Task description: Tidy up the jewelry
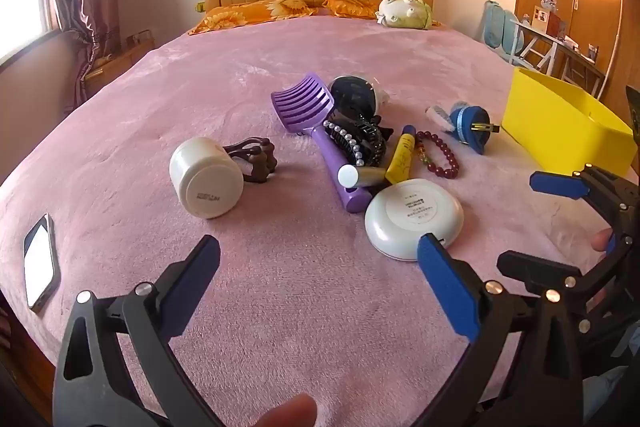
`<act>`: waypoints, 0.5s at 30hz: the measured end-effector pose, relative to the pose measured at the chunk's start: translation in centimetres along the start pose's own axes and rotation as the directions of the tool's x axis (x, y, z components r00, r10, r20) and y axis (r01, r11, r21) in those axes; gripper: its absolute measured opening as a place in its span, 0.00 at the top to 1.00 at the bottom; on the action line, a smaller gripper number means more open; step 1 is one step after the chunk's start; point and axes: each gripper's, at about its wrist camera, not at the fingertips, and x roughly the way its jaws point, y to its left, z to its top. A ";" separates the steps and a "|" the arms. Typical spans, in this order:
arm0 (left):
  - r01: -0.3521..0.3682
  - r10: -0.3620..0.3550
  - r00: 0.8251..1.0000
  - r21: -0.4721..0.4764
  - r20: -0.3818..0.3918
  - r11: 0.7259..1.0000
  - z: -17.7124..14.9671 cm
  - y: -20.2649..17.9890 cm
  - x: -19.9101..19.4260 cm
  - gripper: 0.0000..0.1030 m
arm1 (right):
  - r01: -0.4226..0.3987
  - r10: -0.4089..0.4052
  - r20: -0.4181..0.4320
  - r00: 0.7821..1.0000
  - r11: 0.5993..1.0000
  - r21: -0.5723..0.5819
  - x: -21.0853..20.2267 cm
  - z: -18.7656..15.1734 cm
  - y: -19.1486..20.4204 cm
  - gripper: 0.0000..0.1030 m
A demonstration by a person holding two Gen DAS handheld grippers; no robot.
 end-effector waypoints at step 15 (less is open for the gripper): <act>-0.009 0.009 1.000 0.000 -0.004 1.000 0.1 -0.4 0.3 0.06 | 0.005 -0.005 0.001 1.000 1.000 -0.004 -0.3 0.1 0.2 0.03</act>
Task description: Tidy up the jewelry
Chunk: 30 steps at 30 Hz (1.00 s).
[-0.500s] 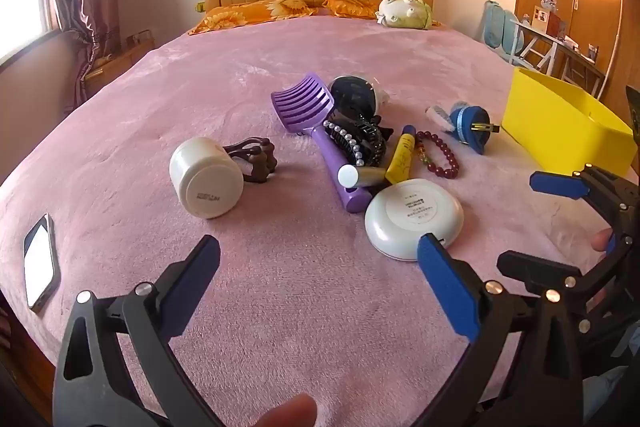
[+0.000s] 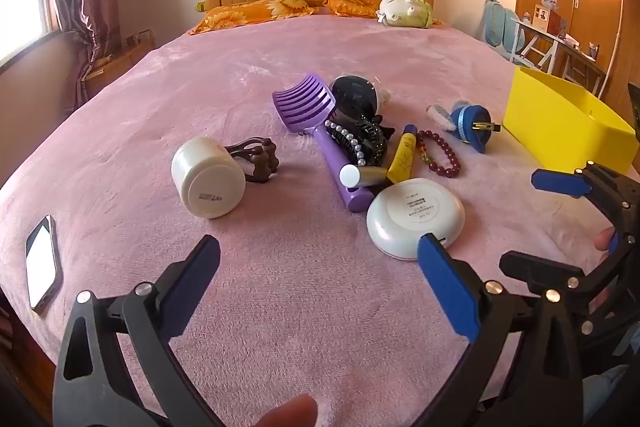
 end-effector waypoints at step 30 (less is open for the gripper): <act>-0.003 0.003 1.000 -0.001 -0.007 1.000 -0.2 0.6 -0.3 0.06 | 0.004 -0.004 -0.001 1.000 1.000 -0.005 0.3 -0.4 -0.4 0.03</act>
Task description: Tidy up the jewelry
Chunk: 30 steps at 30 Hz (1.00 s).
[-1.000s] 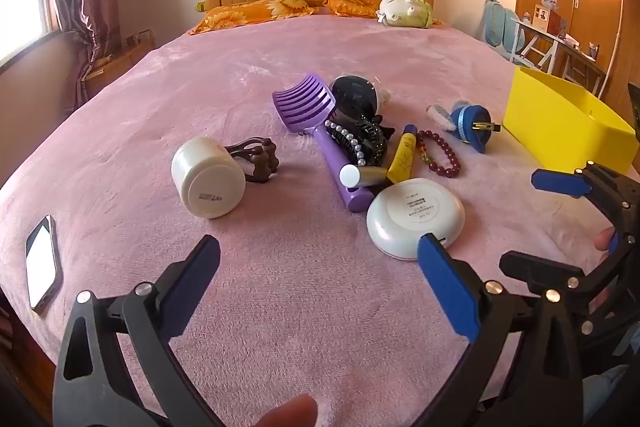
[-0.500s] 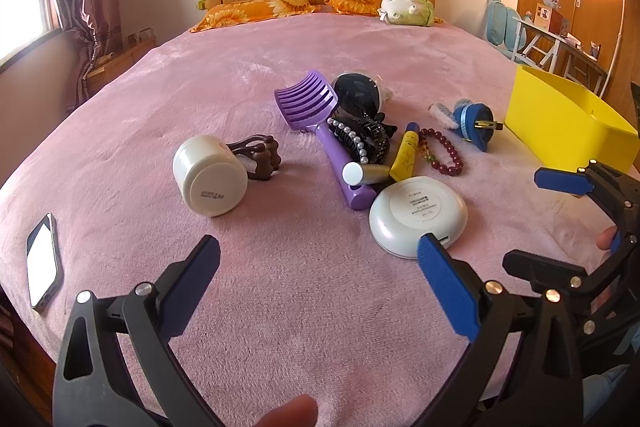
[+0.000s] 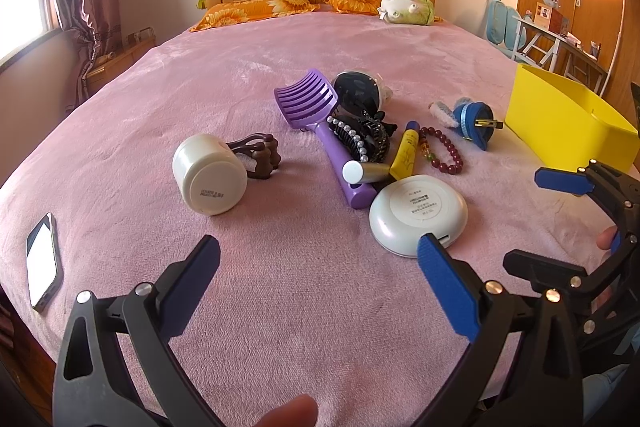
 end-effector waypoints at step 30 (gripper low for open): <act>-0.002 0.002 1.000 0.000 -0.007 1.000 -0.4 -0.1 0.6 0.06 | 0.001 -0.001 -0.003 1.000 1.000 0.000 0.0 0.2 0.1 0.03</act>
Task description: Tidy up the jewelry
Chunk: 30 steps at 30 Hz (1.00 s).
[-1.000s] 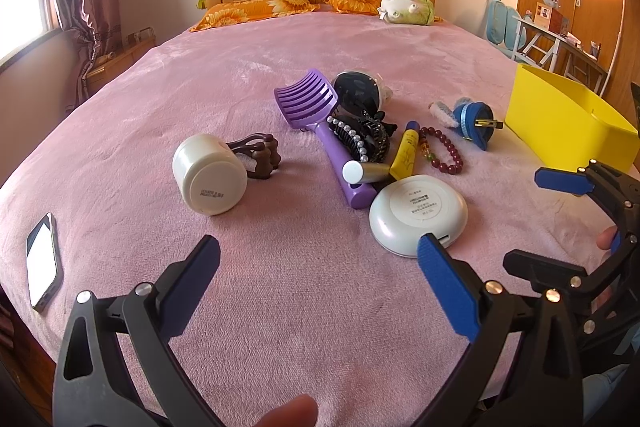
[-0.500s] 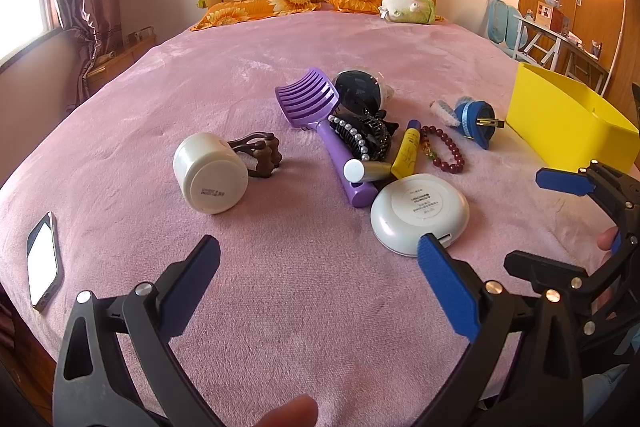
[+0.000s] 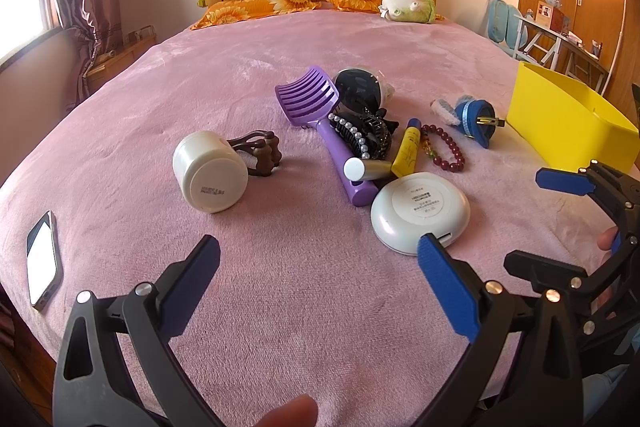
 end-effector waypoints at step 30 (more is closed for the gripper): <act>0.025 -0.025 0.999 0.003 -0.033 1.000 -0.5 -0.2 0.7 0.06 | 0.004 -0.004 -0.010 1.000 1.000 0.019 0.8 -0.6 -0.8 0.03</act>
